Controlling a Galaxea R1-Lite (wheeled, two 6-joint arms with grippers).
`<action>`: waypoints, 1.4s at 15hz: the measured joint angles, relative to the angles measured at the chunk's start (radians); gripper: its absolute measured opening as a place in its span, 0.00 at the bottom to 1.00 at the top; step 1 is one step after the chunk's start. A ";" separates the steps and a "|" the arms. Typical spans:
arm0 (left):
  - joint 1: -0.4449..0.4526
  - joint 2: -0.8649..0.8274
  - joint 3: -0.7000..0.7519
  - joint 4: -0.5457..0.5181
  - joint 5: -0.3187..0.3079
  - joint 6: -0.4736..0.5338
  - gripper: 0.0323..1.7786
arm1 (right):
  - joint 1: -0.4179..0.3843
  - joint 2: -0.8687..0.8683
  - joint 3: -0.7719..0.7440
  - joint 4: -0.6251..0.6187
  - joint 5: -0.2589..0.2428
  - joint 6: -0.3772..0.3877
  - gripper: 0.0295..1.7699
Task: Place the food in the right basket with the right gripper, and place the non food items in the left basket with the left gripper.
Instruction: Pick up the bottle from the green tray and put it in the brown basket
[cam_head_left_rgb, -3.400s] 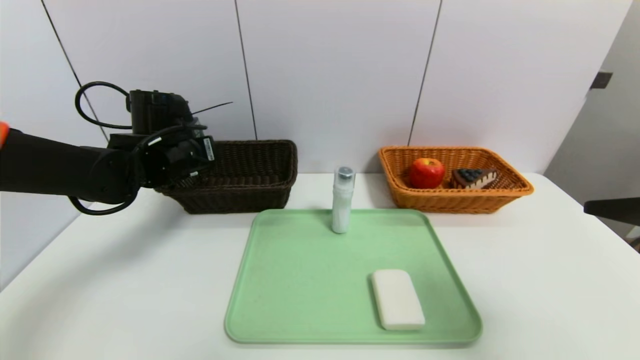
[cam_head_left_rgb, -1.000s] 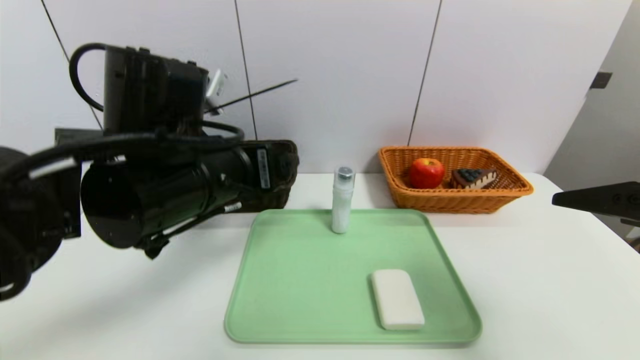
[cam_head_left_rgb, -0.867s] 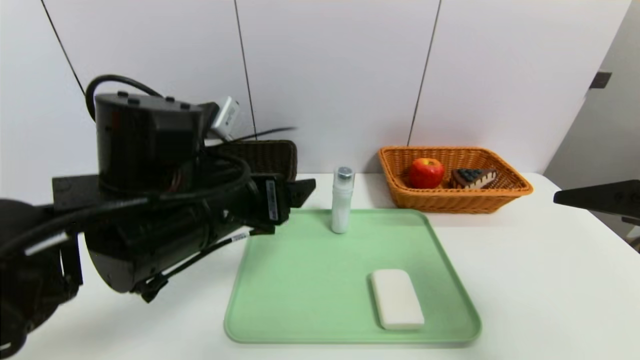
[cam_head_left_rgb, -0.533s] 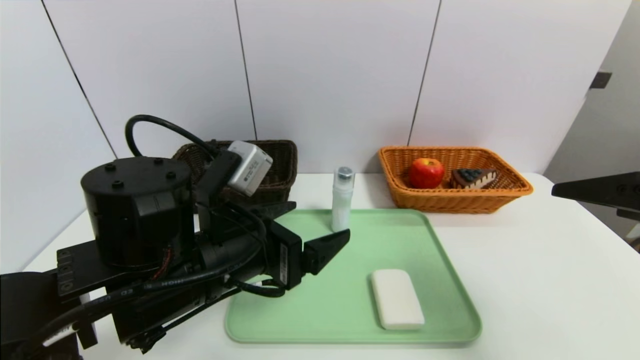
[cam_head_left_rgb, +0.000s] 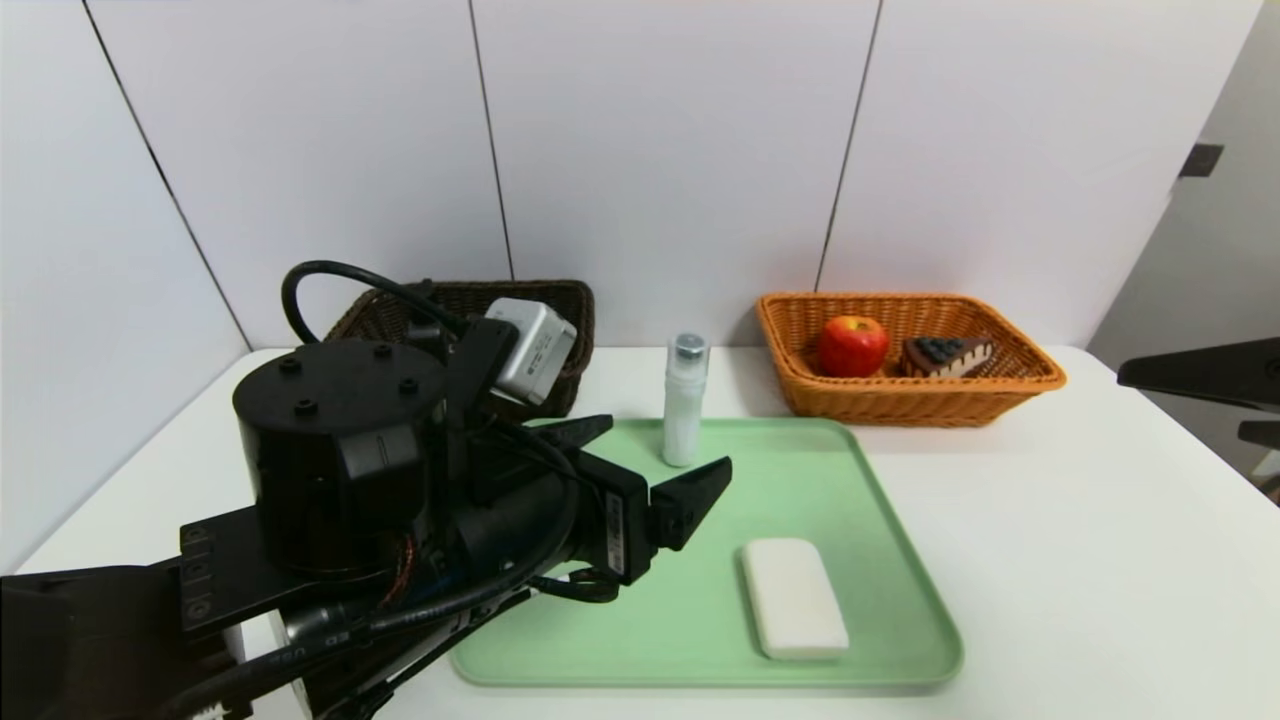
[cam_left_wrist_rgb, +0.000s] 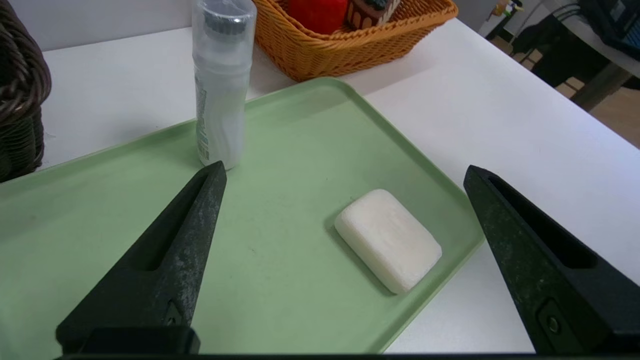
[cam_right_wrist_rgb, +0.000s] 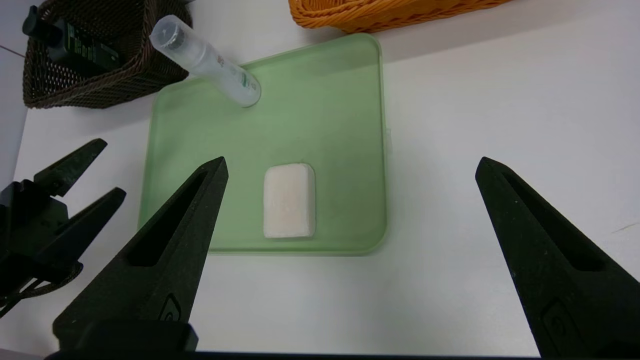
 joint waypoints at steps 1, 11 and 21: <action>-0.009 0.000 -0.010 0.001 0.016 -0.010 0.95 | 0.000 -0.003 0.000 0.000 0.000 0.000 0.97; -0.057 0.072 -0.038 -0.114 0.092 -0.015 0.95 | 0.000 -0.024 0.000 0.001 0.021 0.005 0.97; 0.038 0.298 -0.051 -0.281 0.029 0.135 0.95 | 0.000 -0.053 0.000 0.001 0.029 0.004 0.97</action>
